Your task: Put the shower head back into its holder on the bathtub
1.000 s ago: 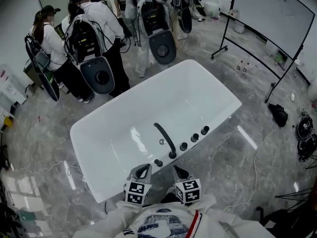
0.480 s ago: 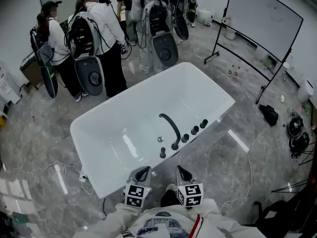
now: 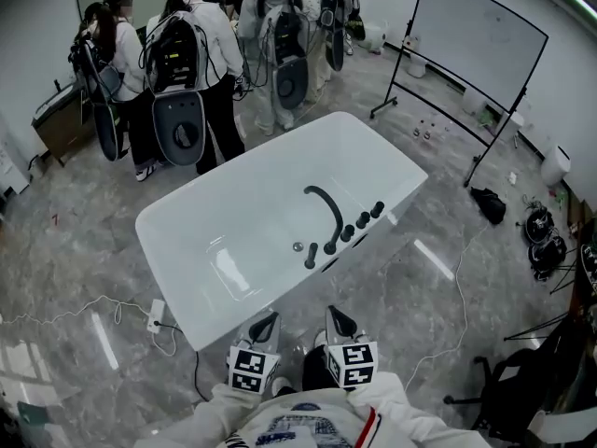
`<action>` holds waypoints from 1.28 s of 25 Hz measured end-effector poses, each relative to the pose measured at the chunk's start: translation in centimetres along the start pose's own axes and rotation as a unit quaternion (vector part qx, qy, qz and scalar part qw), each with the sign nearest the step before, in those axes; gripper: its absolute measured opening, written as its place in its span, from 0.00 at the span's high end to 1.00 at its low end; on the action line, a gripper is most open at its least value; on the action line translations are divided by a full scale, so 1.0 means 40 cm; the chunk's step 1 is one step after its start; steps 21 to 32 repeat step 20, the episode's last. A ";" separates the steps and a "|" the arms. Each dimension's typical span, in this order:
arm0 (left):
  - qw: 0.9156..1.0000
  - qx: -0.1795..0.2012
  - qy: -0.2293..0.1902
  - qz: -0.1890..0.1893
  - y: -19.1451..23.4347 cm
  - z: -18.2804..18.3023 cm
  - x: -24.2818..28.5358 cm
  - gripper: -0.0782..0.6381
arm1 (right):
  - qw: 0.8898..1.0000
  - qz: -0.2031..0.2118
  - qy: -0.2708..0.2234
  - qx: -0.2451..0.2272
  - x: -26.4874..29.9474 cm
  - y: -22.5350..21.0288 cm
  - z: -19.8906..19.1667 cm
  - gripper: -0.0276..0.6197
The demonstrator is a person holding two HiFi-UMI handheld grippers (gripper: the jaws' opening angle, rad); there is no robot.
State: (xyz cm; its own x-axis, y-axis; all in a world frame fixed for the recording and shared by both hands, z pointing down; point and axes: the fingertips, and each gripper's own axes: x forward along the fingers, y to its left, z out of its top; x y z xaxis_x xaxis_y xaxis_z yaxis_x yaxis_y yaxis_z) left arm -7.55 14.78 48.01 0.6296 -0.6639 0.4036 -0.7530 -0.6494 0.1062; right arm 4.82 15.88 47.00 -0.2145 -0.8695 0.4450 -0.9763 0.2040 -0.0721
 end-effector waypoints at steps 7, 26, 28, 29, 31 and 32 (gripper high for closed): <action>1.000 0.005 -0.006 -0.016 -0.034 0.070 -0.094 0.89 | 1.000 -0.022 0.005 0.012 -0.093 0.018 0.049 0.95; 0.999 0.029 -0.008 -0.020 -0.165 0.067 -0.069 0.89 | 1.000 -0.008 -0.007 0.018 -0.189 -0.025 -0.007 0.95; 0.999 0.029 -0.008 -0.020 -0.165 0.067 -0.069 0.89 | 1.000 -0.008 -0.007 0.018 -0.189 -0.025 -0.007 0.95; 0.999 0.029 -0.008 -0.020 -0.165 0.067 -0.069 0.89 | 1.000 -0.008 -0.007 0.018 -0.189 -0.025 -0.007 0.95; 0.999 0.029 -0.008 -0.020 -0.165 0.067 -0.069 0.89 | 1.000 -0.008 -0.007 0.018 -0.189 -0.025 -0.007 0.95; 0.999 0.029 -0.008 -0.020 -0.165 0.067 -0.069 0.89 | 1.000 -0.008 -0.007 0.018 -0.189 -0.025 -0.007 0.95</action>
